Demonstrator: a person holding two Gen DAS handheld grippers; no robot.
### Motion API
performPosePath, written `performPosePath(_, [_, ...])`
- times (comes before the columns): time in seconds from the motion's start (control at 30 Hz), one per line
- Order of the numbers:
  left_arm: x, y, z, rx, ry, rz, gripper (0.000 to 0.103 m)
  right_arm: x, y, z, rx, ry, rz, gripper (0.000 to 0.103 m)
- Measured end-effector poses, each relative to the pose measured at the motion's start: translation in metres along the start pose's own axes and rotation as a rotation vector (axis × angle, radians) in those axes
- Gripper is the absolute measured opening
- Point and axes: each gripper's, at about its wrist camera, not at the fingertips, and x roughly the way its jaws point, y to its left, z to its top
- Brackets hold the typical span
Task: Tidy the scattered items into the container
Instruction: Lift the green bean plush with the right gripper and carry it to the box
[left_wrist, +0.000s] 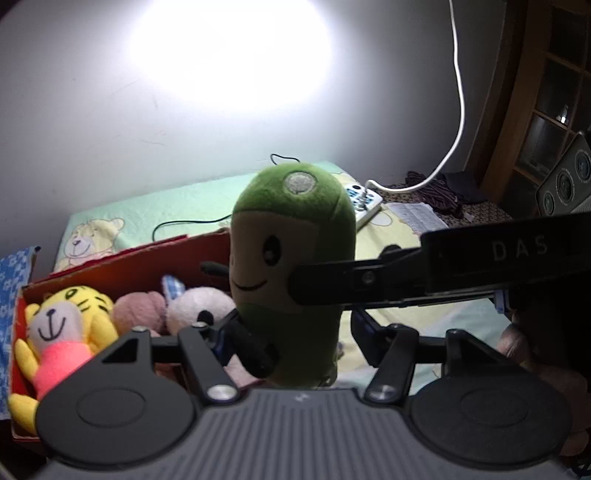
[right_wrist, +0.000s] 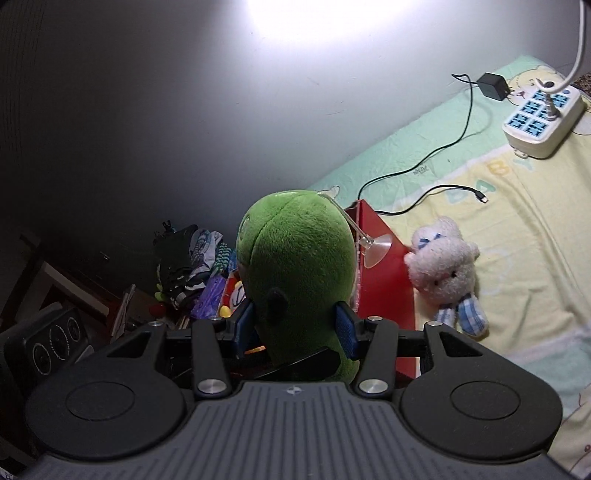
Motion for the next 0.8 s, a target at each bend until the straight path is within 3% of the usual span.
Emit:
performPosePath(0.47, [0.009, 0.081, -0.017, -0.121, 0.05, 0.17, 0.062, 0.105, 0.027, 0.004, -0.05, 0.108, 0.102, 0.05])
performPosePath(0.8, [0.034, 0.105, -0.025, -0.162, 0.112, 0.158, 0.062, 0.141, 0.028, 0.001, -0.051, 0.188, 0.081, 0.05])
